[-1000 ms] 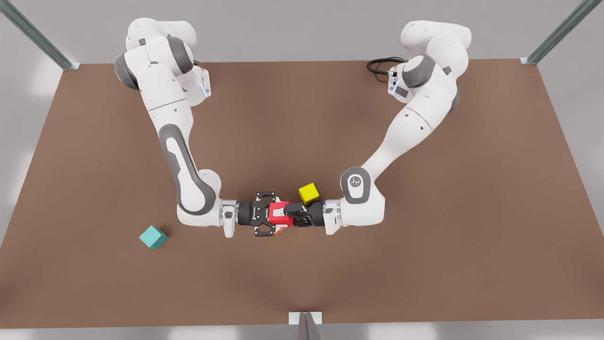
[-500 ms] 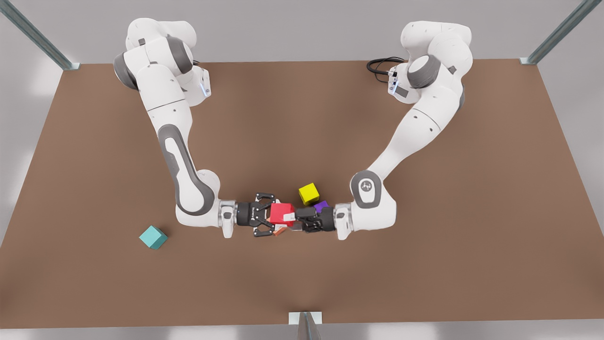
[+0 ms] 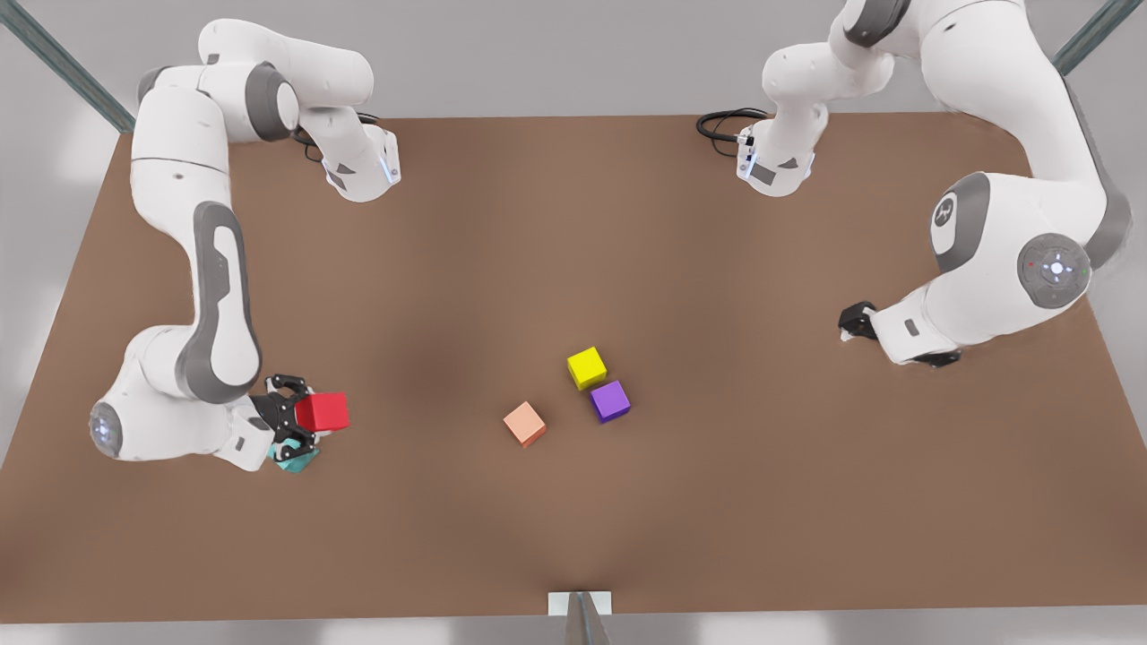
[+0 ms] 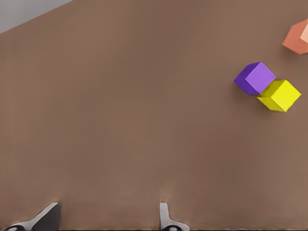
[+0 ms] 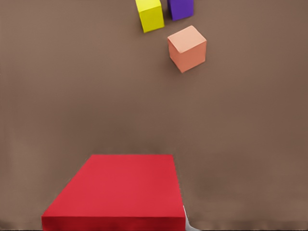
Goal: Pick up red wooden cube and pass to hand red wooden cube and place in blue wooden cube
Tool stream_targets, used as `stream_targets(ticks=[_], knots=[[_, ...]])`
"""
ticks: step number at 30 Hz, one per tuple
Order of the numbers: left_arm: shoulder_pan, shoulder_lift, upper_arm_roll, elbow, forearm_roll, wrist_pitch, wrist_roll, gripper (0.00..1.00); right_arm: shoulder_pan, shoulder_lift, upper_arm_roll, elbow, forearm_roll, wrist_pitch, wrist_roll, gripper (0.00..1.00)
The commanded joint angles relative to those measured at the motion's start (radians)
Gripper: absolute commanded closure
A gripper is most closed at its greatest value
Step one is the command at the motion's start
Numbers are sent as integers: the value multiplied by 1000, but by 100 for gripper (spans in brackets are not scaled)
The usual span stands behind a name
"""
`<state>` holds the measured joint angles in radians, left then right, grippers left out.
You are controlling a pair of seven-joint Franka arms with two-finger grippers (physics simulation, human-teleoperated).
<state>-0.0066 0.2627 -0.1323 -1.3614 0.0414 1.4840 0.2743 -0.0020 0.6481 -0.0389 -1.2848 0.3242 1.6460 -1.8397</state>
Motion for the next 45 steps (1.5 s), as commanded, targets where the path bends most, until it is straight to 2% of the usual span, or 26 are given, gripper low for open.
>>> stream_targets(ticks=[1,4,7,11,17,29,30,31,45], knots=[[-76,-36,120,-47,-15,-122,-233,0,-1,-2,-6,-8,-342,118,626,32],[-81,-10,120,-45,-71,-125,-228,0,-4,15,-29,-51,-378,394,626,32],[-78,-11,105,-36,-72,-125,-230,0,-1,45,-49,-51,-375,520,634,32],[-82,-5,105,-38,-74,-130,-230,0,2,71,-45,-67,-364,520,754,31],[-79,7,105,-39,-74,-168,-228,0,1,8,-44,-258,-289,506,766,31],[-70,15,106,-39,-74,-168,-225,0,-4,42,-49,-263,-301,534,748,29],[-70,15,106,-39,-74,-168,-225,0,1,44,-49,-261,-303,534,751,3],[-70,15,106,-39,-74,-168,-225,0,2,45,-49,-257,-304,534,751,0],[-67,20,106,-39,-72,-169,-225,0,7,-1,-42,-229,-292,477,761,0]])
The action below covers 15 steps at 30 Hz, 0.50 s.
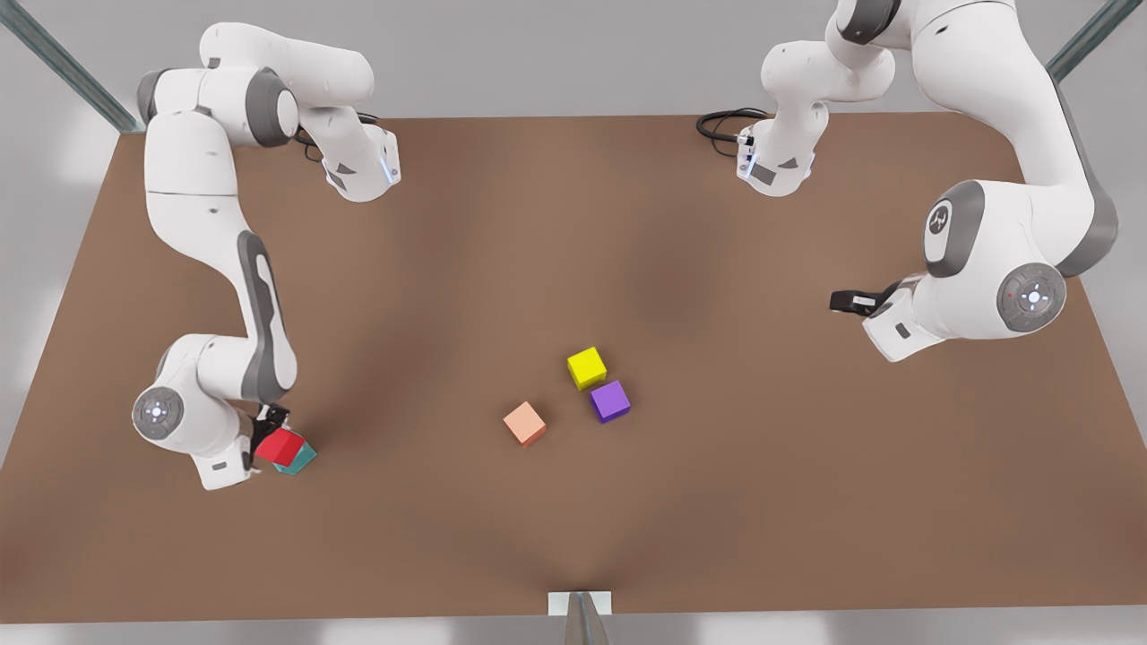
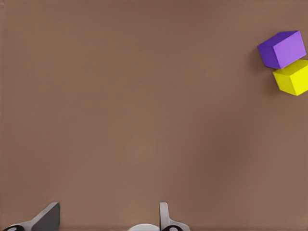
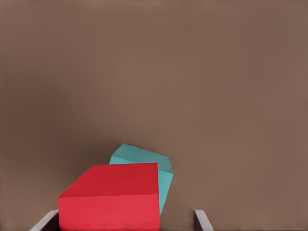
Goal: Pick up red wooden cube and pass to hand red wooden cube and place in blue wooden cube
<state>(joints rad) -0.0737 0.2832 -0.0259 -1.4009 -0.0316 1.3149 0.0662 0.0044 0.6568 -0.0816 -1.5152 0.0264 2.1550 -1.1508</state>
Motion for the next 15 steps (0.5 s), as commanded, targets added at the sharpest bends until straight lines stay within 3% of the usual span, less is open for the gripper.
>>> stream_targets(ticks=[1,4,7,9,11,13,15], knots=[[0,-1,0,0,1,0,-17,0,0,-19,3,6,6,-55,74,0],[0,-1,0,0,2,0,-17,0,0,-55,6,41,40,-184,133,0],[0,-1,0,2,2,-2,-17,0,45,-80,5,148,46,-469,627,0],[2,-1,0,3,2,-3,-16,0,29,-83,0,191,56,-595,1132,0],[0,-3,0,3,2,-3,-16,0,34,-83,-61,392,32,-869,1154,0],[2,-3,0,3,2,-3,-16,0,32,-92,-87,451,-31,-899,1158,0],[2,-3,0,3,2,-3,-14,0,34,-216,-47,421,-63,-937,1209,0]])
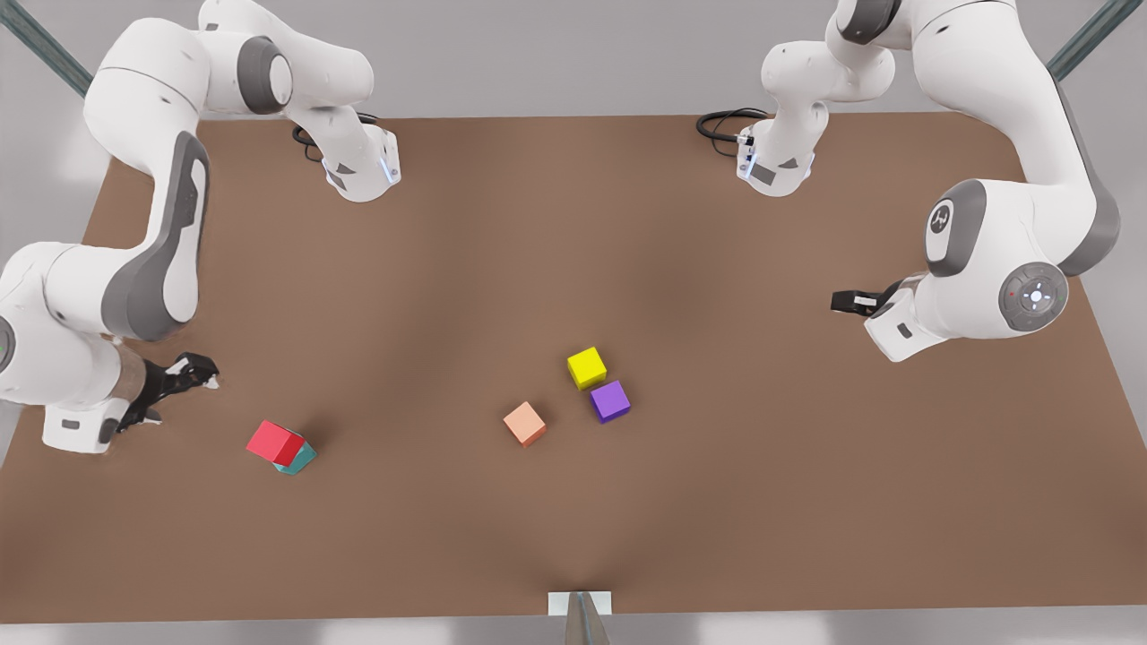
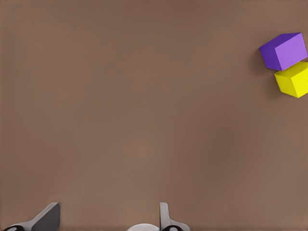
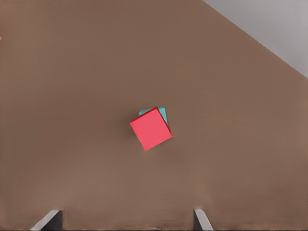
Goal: Pick up red wooden cube and pass to hand red wooden cube and place in blue wooden cube
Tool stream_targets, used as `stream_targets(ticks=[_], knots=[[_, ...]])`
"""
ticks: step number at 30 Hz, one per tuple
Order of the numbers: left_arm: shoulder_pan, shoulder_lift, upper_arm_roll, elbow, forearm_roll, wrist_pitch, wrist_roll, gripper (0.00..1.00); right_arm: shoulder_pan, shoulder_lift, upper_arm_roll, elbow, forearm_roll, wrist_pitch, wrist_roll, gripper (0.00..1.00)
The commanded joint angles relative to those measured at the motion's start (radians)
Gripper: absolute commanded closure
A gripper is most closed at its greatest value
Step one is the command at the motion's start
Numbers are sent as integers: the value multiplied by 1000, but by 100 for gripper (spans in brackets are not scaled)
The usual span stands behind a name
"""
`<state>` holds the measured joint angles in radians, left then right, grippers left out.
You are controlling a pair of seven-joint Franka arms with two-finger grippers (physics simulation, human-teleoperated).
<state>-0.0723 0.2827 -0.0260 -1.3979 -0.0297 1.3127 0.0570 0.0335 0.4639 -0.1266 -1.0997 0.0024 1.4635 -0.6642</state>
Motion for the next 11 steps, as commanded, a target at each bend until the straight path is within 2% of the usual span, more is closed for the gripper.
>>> stream_targets(ticks=[1,2,4,11], knots=[[0,0,0,0,1,-1,-6,0,-6,-88,39,-38,-36,-258,810,0],[0,0,0,-1,1,-1,-6,0,-41,-106,93,-75,-33,-253,888,0],[0,-2,0,0,1,-1,-5,0,-46,-231,100,-270,-33,-141,903,0],[6,9,1,0,1,-15,-8,0,-50,-246,102,-278,-32,-118,900,0]])
